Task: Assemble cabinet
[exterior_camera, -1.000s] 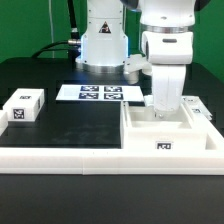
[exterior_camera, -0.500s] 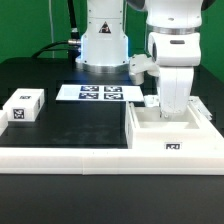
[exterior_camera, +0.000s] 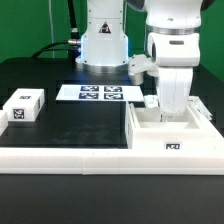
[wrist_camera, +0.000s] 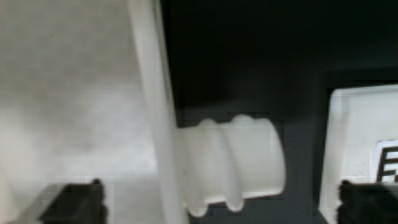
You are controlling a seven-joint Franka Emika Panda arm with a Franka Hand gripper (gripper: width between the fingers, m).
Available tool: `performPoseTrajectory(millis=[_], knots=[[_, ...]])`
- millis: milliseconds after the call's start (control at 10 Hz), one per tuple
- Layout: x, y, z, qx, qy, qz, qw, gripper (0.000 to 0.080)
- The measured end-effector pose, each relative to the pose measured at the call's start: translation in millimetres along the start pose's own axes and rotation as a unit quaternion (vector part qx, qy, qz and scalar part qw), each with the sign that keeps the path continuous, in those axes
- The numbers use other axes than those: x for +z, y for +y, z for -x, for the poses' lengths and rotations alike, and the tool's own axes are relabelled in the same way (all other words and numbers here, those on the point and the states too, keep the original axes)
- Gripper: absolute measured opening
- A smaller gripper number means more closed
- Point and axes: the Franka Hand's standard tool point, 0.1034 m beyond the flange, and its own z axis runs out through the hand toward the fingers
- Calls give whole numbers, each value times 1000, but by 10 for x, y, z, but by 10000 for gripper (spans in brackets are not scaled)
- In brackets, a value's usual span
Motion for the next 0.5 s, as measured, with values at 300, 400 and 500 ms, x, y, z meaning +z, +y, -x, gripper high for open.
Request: performPoseTrajectory(millis=[300, 400, 500], knots=[[1, 0, 5, 0, 0, 0, 1000, 792], [1, 0, 6, 1, 0, 0, 1000, 798], [-13, -8, 2, 2, 0, 1, 1000, 798]])
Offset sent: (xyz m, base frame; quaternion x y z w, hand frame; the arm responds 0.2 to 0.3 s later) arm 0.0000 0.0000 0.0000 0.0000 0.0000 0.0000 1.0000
